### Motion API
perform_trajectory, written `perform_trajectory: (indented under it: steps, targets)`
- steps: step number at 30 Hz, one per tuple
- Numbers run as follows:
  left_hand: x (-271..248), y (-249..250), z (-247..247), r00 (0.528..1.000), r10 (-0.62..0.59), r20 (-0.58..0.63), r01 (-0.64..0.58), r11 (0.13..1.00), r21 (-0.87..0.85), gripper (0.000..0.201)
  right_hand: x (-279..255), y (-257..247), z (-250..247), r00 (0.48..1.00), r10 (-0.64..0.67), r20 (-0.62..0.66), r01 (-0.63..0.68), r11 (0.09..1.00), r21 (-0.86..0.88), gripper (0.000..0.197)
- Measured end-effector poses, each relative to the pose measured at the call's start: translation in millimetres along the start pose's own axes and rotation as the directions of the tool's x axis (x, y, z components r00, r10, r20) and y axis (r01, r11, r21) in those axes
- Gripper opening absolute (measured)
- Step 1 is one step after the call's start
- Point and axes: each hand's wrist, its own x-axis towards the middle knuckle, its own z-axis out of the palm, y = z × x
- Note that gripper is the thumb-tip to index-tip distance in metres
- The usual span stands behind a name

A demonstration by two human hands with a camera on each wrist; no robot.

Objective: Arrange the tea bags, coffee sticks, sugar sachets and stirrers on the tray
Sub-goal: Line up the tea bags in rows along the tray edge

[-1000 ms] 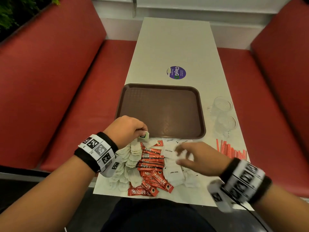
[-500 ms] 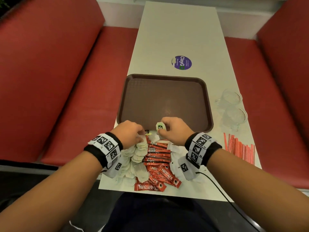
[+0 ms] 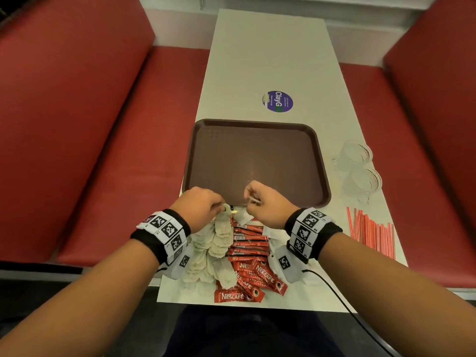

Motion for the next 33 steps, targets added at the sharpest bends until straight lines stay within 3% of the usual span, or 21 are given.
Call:
perform_trajectory:
  steps: [3,7,9,12,17,19,22,26,29,33]
  targets:
    - [-1,1,-21,0.996,0.057,-0.074,-0.066,0.99,-0.124,0.021,9,-6,1,0.998,-0.061,-0.021,0.061,0.998,-0.015,0.02]
    - [-1,3,-47,0.967,0.134,-0.218,-0.171,0.972,-0.163,0.016,19,-20,1,0.986,-0.141,-0.093,0.138,0.99,-0.037,0.006]
    - [0,3,-55,0.953,0.108,-0.284,-0.17,0.964,-0.203,0.013,23,-25,0,0.977,-0.161,-0.136,0.159,0.987,-0.025,0.009]
    - [3,2,-59,0.961,0.002,-0.278,-0.106,0.927,-0.36,0.019,34,-30,-6,0.968,-0.165,-0.191,0.172,0.985,0.018,0.009]
    - [26,-14,-54,0.96,-0.134,-0.247,0.037,0.932,-0.361,0.023,56,-25,-9,0.977,-0.1,-0.186,0.106,0.994,0.022,0.012]
    - [47,-28,-57,0.936,-0.229,-0.266,0.118,0.919,-0.376,0.028,65,-14,-8,0.992,-0.003,-0.126,-0.008,0.996,-0.085,0.015]
    - [90,-59,-63,0.894,-0.378,-0.239,0.256,0.87,-0.421,0.033,75,5,-9,0.991,0.136,-0.002,-0.131,0.951,-0.279,0.005]
    - [144,-98,-60,0.857,-0.488,-0.166,0.394,0.828,-0.399,0.028,83,18,-10,0.977,0.172,0.128,-0.114,0.923,-0.369,0.008]
    - [175,-118,-56,0.855,-0.506,-0.115,0.43,0.815,-0.389,0.021,84,25,-10,0.968,0.156,0.197,-0.08,0.936,-0.344,0.009]
    - [202,-134,-56,0.815,-0.566,-0.126,0.502,0.797,-0.335,0.01,84,31,-11,0.959,0.148,0.241,-0.072,0.951,-0.3,0.004]
